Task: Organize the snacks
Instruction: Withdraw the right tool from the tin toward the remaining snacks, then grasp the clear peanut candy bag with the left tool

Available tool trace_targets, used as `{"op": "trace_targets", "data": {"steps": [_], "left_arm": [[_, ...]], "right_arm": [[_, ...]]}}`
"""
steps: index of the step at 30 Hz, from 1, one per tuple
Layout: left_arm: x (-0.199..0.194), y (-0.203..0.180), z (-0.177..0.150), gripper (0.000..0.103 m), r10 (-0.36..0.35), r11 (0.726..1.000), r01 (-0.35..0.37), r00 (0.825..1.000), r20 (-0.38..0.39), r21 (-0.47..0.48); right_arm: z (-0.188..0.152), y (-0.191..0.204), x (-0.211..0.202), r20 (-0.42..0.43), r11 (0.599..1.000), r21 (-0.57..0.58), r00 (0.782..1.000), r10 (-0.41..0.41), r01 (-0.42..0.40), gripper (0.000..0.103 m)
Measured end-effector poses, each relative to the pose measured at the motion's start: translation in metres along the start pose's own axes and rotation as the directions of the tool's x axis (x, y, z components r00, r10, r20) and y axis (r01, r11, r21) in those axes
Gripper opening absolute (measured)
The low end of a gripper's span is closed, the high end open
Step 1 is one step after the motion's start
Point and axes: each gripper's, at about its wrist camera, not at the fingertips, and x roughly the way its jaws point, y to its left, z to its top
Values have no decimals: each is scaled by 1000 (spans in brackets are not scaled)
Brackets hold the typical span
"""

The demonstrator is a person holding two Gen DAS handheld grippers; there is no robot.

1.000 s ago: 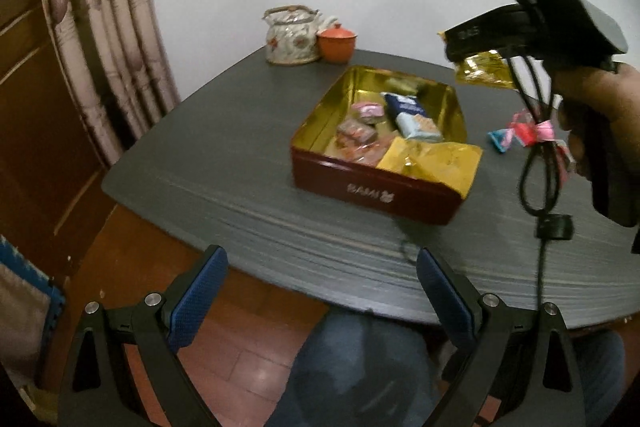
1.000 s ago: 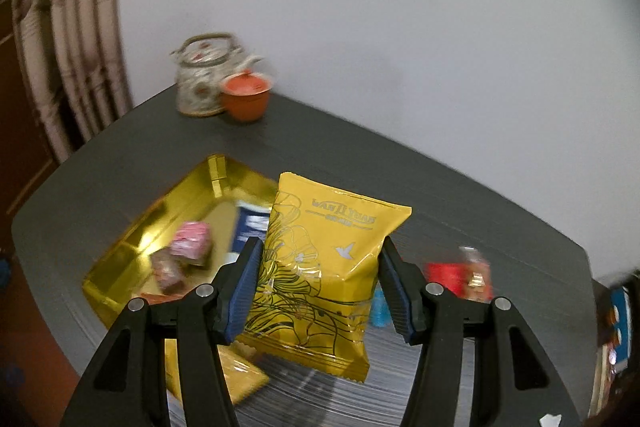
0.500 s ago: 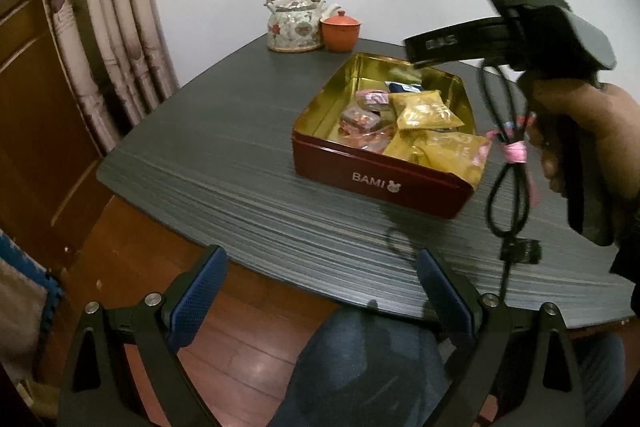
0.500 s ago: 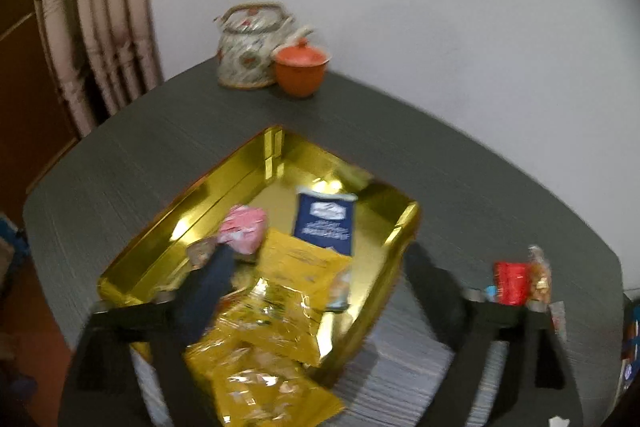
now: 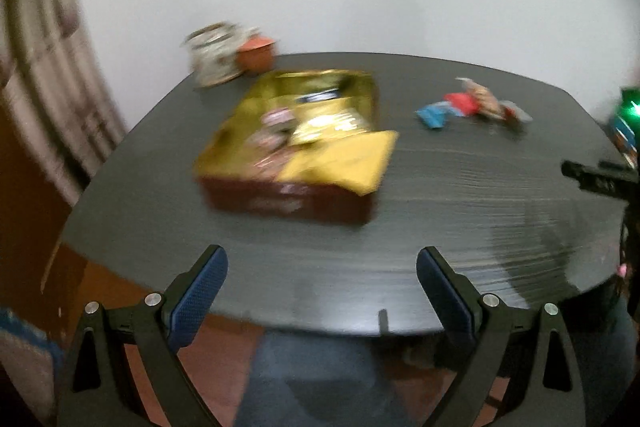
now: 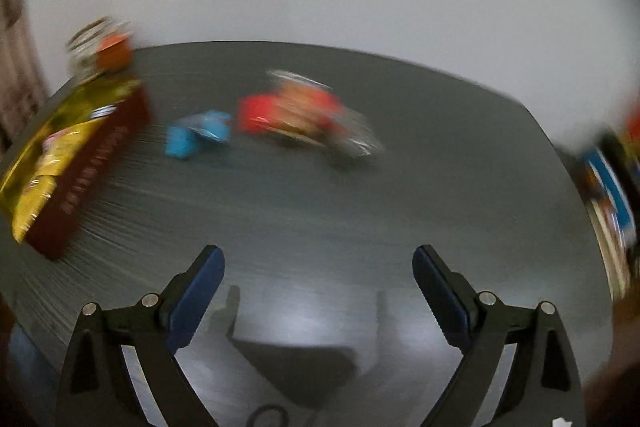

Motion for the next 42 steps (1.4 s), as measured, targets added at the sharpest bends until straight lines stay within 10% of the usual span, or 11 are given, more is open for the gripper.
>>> {"op": "trace_targets", "data": {"steps": [8, 16, 30, 33, 35, 42], "left_arm": [[55, -119, 107, 95, -84, 979, 82, 996, 2, 186], [129, -195, 194, 95, -138, 983, 139, 990, -15, 121], [248, -246, 230, 74, -32, 999, 40, 980, -194, 38], [267, -245, 227, 54, -48, 998, 55, 966, -255, 20], [268, -244, 226, 40, -74, 997, 76, 967, -245, 3], [248, -242, 229, 39, -86, 993, 99, 980, -179, 69]], "right_arm": [[-40, -113, -18, -68, 961, 275, 998, -3, 22, 96], [-15, -111, -42, -18, 985, 174, 1000, 7, -3, 98], [-10, -73, -49, -42, 993, 34, 993, 114, -112, 98], [-11, -72, -45, -59, 991, 35, 989, 133, -131, 98], [-11, -69, -43, -64, 991, 29, 989, 136, -134, 98], [-12, -69, -36, -80, 990, 26, 987, 140, -138, 98]]}}
